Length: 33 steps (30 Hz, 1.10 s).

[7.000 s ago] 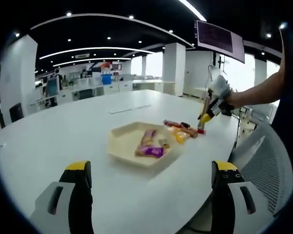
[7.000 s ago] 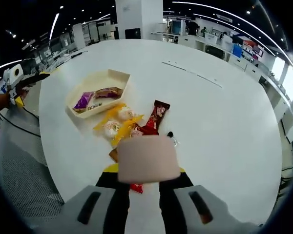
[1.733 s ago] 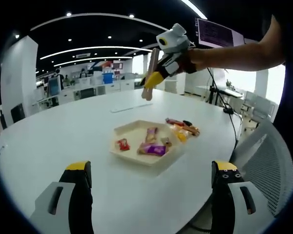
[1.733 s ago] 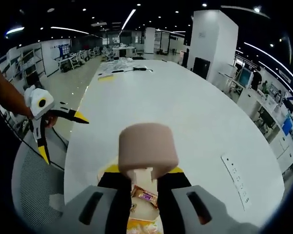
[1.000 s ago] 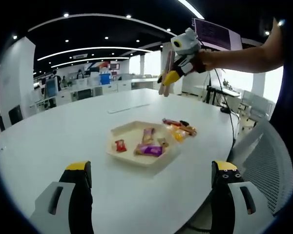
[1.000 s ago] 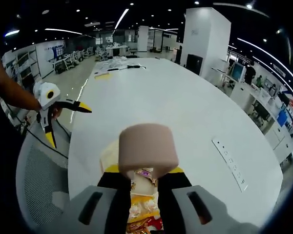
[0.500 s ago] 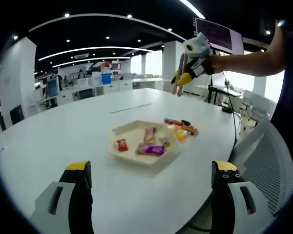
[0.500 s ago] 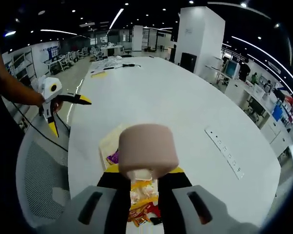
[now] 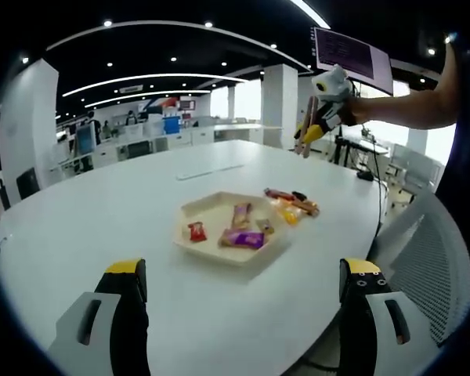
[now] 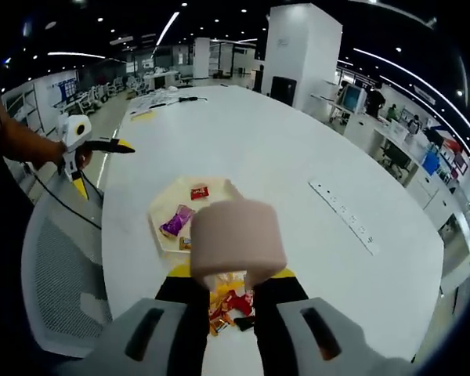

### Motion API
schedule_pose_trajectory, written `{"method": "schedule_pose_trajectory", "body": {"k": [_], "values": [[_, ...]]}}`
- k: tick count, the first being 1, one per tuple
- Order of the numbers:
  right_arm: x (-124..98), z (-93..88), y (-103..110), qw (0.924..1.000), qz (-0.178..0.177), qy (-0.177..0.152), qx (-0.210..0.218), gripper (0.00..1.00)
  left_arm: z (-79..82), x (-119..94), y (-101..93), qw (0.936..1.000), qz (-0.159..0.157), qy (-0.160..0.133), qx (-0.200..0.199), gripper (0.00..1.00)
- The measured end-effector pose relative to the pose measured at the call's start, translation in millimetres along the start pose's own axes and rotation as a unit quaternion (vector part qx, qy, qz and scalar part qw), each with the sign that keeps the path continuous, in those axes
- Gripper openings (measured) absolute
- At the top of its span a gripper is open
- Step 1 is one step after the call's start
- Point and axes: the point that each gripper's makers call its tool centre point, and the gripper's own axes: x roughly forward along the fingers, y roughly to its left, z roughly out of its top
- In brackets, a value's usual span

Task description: Place the target food into the container with the food tongs after gripping and lifting it, then release it inside without dropping or visibly crushing the food.

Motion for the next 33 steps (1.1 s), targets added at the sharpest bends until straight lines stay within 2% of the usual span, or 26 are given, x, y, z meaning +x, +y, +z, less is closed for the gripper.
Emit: {"method": "schedule_pose_trajectory", "body": {"k": [9, 17, 26, 33], "values": [[-7.8, -16.8, -1.6, 0.9998, -0.012, 0.005, 0.018, 0.2, -0.9, 0.7, 0.4, 1.0, 0.0, 0.002, 0.0, 0.99], [-11.3, -22.9, -0.9, 0.9995, -0.017, 0.003, 0.028, 0.2, -1.1, 0.7, 0.4, 1.0, 0.0, 0.002, 0.0, 0.99], [-11.3, -30.7, -0.5, 0.9991, -0.023, 0.007, 0.034, 0.2, -0.1, 0.1, 1.4, 1.0, 0.003, 0.0, -0.001, 0.99], [-4.8, -45.5, 1.7, 0.9988, -0.029, 0.01, 0.037, 0.2, 0.7, -0.3, 0.9, 1.0, 0.003, -0.001, -0.001, 0.99]]}}
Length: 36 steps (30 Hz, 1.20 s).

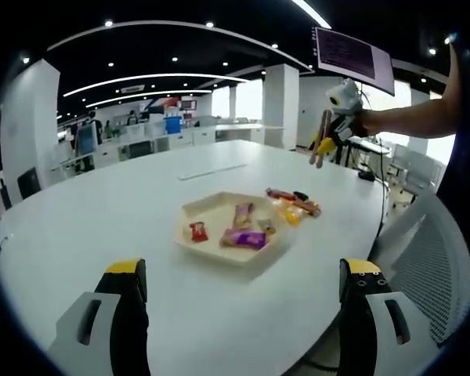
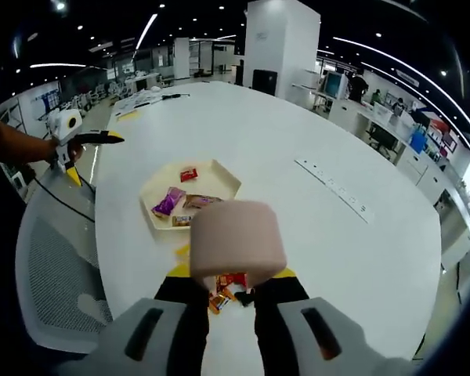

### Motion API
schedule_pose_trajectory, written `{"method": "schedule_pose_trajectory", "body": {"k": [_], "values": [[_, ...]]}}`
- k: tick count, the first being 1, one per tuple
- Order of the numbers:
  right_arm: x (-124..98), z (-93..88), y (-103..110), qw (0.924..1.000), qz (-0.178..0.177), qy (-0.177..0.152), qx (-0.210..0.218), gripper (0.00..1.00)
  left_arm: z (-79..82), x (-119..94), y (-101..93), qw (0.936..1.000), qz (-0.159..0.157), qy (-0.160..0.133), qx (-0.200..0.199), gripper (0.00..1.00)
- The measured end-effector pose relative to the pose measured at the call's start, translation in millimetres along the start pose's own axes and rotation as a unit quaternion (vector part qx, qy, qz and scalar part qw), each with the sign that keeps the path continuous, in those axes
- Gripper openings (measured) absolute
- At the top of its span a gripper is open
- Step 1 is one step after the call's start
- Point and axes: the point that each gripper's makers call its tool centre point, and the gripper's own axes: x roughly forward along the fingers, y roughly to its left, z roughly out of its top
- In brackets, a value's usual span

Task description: Place the target food into the container with the food tongs after gripping and lifting it, then release it inside without dropping or visibly crushing the food.

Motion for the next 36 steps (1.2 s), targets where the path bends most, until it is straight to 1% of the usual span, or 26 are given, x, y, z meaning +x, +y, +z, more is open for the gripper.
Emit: {"method": "schedule_pose_trajectory", "body": {"k": [2, 13, 20, 24, 36], "values": [[2.0, -2.4, 0.5, 1.0, 0.0, -0.008, 0.0, 0.2, -0.3, 0.1, 0.0, 1.0, 0.0, 0.0, 0.0, 0.99], [19.7, -24.5, 2.7, 0.9997, -0.003, -0.002, 0.024, 0.21, -1.7, 0.6, 1.4, 1.0, 0.001, 0.002, -0.003, 0.99], [34.7, -32.3, 9.5, 0.9995, 0.0, -0.001, 0.032, 0.21, -2.6, 1.1, 0.1, 1.0, -0.002, 0.005, -0.004, 0.99], [41.9, -39.1, 9.2, 0.9993, -0.003, 0.008, 0.037, 0.21, -2.7, 1.3, -0.1, 1.0, -0.002, 0.006, -0.005, 0.99], [54.7, -52.8, 9.2, 0.9979, -0.016, 0.018, 0.059, 0.21, -5.4, 1.9, 0.0, 0.9999, -0.004, 0.01, -0.008, 0.99]]}}
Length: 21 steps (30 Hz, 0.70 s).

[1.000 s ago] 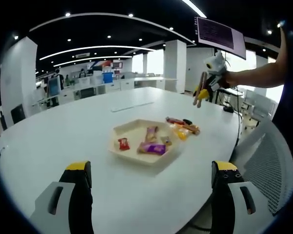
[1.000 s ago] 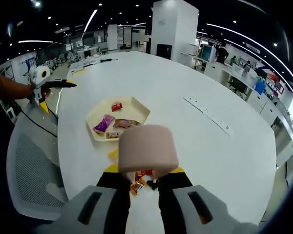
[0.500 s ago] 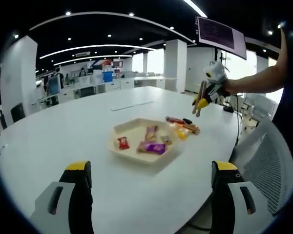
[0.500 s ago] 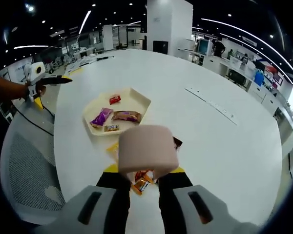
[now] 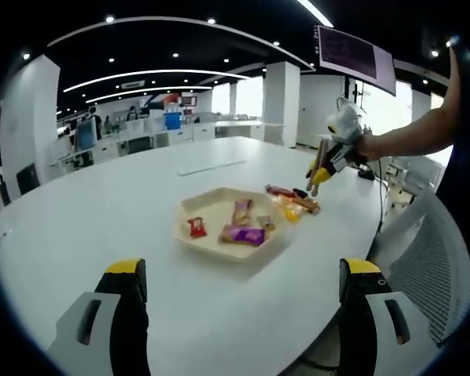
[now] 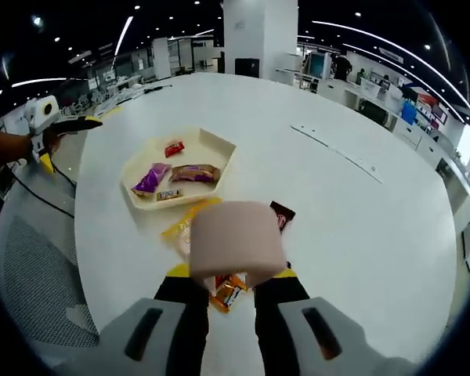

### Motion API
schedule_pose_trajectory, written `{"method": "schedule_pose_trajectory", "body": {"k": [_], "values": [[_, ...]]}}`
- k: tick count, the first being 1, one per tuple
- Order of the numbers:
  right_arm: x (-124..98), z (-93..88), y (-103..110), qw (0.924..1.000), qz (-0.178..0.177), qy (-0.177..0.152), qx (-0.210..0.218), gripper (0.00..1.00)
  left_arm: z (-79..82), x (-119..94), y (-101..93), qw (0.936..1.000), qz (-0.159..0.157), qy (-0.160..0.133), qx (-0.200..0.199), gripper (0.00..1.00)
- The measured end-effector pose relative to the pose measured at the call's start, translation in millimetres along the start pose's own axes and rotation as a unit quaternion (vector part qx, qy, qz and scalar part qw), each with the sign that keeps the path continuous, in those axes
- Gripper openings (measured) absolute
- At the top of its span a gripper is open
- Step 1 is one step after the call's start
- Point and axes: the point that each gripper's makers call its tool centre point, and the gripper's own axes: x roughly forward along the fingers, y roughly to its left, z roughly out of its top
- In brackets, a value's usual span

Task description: Place the target food into the container with the food tongs after gripping and lifting it, then release it inside without dropping or visibly crushing the food.

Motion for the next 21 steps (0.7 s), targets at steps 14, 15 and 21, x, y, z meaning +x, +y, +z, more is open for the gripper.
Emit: {"method": "schedule_pose_trajectory", "body": {"k": [14, 15, 21], "values": [[6.2, -15.8, -6.2, 0.9995, -0.026, 0.015, 0.006, 0.21, -0.4, -0.4, 1.2, 1.0, 0.002, 0.002, -0.003, 0.99], [5.7, -16.8, -6.8, 0.9995, -0.025, 0.017, 0.007, 0.21, -0.7, -0.2, 1.3, 1.0, 0.002, 0.002, -0.003, 0.99], [8.3, -20.2, 1.1, 0.9997, -0.016, 0.02, -0.001, 0.21, -0.5, -0.1, 2.0, 1.0, 0.003, 0.0, -0.003, 0.99]]}}
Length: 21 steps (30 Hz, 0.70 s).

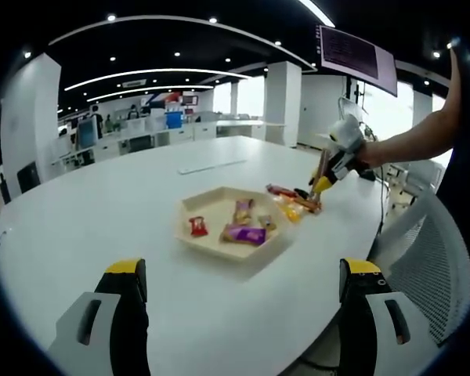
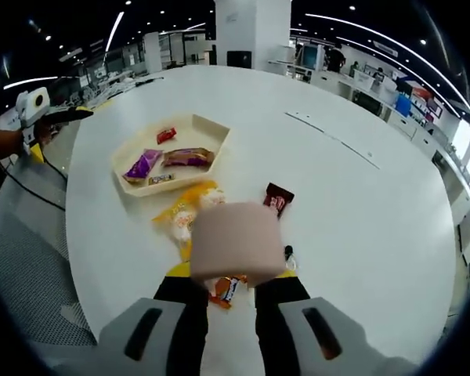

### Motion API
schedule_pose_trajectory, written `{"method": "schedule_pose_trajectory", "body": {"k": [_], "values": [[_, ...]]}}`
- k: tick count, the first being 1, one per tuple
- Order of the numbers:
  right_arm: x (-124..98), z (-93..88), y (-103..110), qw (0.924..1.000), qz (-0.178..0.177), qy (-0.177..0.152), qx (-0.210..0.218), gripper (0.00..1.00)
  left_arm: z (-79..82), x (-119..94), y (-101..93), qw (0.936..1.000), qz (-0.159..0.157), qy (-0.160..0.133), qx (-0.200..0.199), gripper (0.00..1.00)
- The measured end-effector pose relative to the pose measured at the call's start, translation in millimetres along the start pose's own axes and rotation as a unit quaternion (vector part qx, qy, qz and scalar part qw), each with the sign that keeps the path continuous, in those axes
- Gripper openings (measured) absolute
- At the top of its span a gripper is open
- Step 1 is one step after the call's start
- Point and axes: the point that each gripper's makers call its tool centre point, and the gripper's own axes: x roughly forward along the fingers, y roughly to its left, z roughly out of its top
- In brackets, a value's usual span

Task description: Place the target food into the container with the food tongs after gripping and lifting it, then release it inside without dropping or visibly crushing the food.

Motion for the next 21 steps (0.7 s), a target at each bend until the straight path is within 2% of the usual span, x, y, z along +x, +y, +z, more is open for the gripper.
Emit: {"method": "schedule_pose_trajectory", "body": {"k": [3, 9, 21], "values": [[4.6, -2.7, 4.1, 1.0, 0.008, 0.005, -0.003, 0.19, 1.0, -0.5, -0.9, 1.0, 0.0, 0.0, 0.0, 0.99], [5.4, -2.4, 8.4, 0.9993, 0.009, 0.015, -0.034, 0.15, 0.4, -0.3, 0.2, 1.0, 0.001, 0.0, 0.0, 0.99], [2.2, -0.2, 5.4, 0.9995, 0.011, 0.017, -0.024, 0.15, -0.4, 0.1, -0.1, 1.0, -0.001, 0.0, -0.001, 0.99]]}}
